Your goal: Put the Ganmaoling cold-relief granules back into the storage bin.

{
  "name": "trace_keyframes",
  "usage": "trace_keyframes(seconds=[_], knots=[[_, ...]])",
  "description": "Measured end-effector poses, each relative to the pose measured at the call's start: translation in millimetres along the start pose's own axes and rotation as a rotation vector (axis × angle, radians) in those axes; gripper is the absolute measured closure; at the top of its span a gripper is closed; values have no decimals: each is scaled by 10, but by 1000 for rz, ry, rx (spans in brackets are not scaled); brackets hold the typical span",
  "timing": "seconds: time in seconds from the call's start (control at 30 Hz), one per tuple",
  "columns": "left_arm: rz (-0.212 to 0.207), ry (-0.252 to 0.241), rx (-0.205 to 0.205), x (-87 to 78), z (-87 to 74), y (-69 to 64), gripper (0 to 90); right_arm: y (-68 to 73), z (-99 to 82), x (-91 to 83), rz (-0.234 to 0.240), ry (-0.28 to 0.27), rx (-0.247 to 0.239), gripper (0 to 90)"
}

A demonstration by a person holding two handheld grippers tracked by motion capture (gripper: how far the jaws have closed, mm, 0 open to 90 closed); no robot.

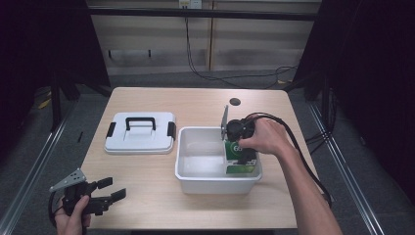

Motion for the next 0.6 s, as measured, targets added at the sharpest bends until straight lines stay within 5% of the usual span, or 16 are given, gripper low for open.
trace_keyframes(seconds=[0.6], knots=[[2,0,-6,15,4,3,164,-20,7,234,5,25,38,155]])
Point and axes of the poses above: each handheld gripper's, and its own axes: x roughly forward along the jaws, z roughly out of its top, y roughly to its left, the point moved 3 cm from there along x, roughly forward along the jaws, and after that the axes turned 10 degrees about z, right-handed, at the moved point
